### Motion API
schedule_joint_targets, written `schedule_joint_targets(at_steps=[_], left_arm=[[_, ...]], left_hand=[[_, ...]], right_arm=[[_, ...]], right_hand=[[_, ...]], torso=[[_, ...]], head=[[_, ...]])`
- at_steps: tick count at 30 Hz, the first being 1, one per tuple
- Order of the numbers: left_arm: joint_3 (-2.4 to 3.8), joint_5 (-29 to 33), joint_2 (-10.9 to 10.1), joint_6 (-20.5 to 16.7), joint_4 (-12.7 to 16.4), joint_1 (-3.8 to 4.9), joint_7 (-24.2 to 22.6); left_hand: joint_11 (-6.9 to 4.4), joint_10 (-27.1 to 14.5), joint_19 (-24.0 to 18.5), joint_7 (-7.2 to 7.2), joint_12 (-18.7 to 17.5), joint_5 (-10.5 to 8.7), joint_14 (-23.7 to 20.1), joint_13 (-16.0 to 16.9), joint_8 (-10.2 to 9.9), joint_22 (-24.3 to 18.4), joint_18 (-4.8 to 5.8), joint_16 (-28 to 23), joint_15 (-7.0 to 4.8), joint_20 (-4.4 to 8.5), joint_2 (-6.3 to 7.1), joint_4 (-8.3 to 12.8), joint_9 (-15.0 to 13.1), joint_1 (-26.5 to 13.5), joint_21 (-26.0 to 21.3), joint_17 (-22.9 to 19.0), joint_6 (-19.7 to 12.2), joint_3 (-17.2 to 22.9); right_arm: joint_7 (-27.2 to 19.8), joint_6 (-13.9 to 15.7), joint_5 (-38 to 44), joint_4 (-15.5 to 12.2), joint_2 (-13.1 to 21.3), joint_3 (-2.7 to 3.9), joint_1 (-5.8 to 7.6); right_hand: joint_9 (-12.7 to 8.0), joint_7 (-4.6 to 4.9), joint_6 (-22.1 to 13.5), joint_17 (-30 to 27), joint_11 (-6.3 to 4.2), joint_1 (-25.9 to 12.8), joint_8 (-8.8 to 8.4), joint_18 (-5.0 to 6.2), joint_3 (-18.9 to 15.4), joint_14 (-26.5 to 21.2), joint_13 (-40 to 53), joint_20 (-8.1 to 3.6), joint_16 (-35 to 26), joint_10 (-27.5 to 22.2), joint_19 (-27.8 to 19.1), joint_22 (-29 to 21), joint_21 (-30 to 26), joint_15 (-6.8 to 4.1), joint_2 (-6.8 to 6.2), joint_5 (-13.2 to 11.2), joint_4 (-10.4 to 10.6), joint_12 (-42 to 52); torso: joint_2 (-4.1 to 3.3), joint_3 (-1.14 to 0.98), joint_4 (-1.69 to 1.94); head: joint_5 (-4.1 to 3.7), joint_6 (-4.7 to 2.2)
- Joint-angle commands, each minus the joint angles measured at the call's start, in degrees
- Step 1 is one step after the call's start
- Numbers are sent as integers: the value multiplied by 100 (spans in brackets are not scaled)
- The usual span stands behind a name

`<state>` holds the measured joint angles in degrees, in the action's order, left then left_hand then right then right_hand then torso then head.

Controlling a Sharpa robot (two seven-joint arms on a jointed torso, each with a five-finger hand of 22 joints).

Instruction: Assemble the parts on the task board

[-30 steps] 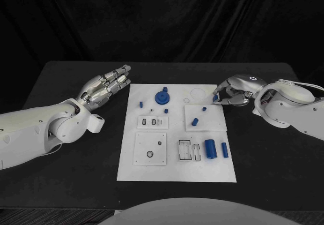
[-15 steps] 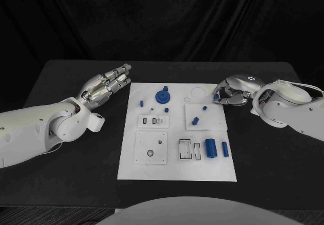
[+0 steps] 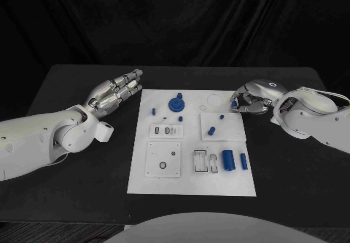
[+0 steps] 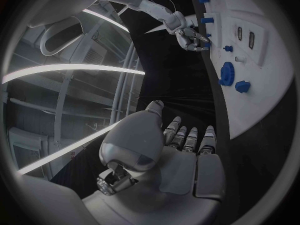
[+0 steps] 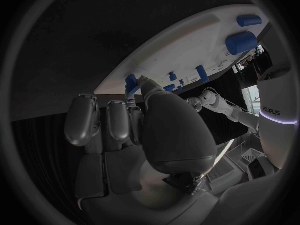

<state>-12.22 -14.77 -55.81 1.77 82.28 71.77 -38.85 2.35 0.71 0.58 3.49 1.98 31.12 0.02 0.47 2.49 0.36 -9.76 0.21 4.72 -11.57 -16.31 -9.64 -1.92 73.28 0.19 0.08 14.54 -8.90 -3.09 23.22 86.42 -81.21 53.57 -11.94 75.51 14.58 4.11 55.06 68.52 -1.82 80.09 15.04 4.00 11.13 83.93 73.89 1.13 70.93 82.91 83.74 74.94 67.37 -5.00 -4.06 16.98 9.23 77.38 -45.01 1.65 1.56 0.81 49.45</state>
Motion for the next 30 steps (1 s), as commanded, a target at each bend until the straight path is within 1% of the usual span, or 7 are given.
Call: schedule_joint_targets(at_steps=[1,6,12,16,24,27,30], left_arm=[[5,4,3,89,8,-8,-536],[5,4,-2,93,9,-9,-529],[5,4,-14,98,12,-9,-524],[5,4,-21,94,18,-9,-518],[5,4,-25,78,29,-8,-499],[5,4,-11,76,33,-8,-494],[5,4,6,75,39,-8,-495]], left_hand=[[32,-8,20,21,-29,33,-2,5,4,8,-61,-21,47,-40,-15,21,-5,34,40,-8,-12,11],[32,-8,21,21,-29,35,-2,5,4,9,-61,-21,48,-41,-15,24,-5,35,41,-8,-11,14],[32,-8,23,21,-28,43,-2,5,3,10,-61,-21,51,-45,-14,34,-5,38,42,-8,-13,25],[32,-8,23,21,-28,43,-2,5,3,10,-61,-21,51,-45,-14,34,-5,38,42,-8,-13,25],[30,-7,25,19,-25,51,-2,6,3,10,-62,-21,53,-49,-11,49,-5,43,43,-8,-11,36],[30,-7,25,19,-25,51,-2,6,3,10,-62,-21,53,-49,-11,49,-5,43,43,-8,-11,36],[29,-6,27,19,-22,56,-2,7,5,11,-62,-21,53,-50,-8,60,-6,45,45,-8,-4,44]], right_arm=[[-47,139,7,-25,-4,3,-15],[-34,97,6,-20,-14,3,-15],[-8,120,6,-111,-1,3,-10],[30,103,7,-322,26,4,61],[121,-26,7,-954,30,5,353],[130,-58,7,-1107,-15,5,397],[144,-156,8,-1209,-138,5,422]], right_hand=[[20,-11,44,-9,18,9,35,24,-29,260,-22,4,-39,-34,-16,944,-32,-20,16,-53,-16,-11],[33,-9,34,-34,22,-13,46,29,-38,256,-40,6,-58,-41,-24,937,-62,-17,15,-103,-4,-25],[50,-11,46,-70,43,-24,68,39,-44,249,-66,11,-88,-53,-40,923,-119,-7,13,-143,3,-45],[65,-2,40,-98,71,-42,82,47,-56,241,-100,23,-112,-72,-57,909,-175,13,1,-209,17,-74],[75,13,19,-104,105,-55,85,49,-64,241,-103,40,-113,-75,-65,903,-200,38,-5,-265,31,-77],[77,16,19,-106,110,-61,86,48,-66,241,-104,43,-113,-75,-65,903,-200,43,-5,-271,35,-78],[79,19,19,-107,117,-68,88,49,-69,241,-108,46,-114,-77,-67,901,-208,47,-7,-276,40,-81]], torso=[[-4,5,5],[-5,4,8],[-3,3,-11],[1,13,-11],[-4,14,8],[-7,18,24],[-8,19,25]], head=[[4,-7],[2,-8],[39,3],[29,3],[-19,8],[-48,-10],[-31,-19]])
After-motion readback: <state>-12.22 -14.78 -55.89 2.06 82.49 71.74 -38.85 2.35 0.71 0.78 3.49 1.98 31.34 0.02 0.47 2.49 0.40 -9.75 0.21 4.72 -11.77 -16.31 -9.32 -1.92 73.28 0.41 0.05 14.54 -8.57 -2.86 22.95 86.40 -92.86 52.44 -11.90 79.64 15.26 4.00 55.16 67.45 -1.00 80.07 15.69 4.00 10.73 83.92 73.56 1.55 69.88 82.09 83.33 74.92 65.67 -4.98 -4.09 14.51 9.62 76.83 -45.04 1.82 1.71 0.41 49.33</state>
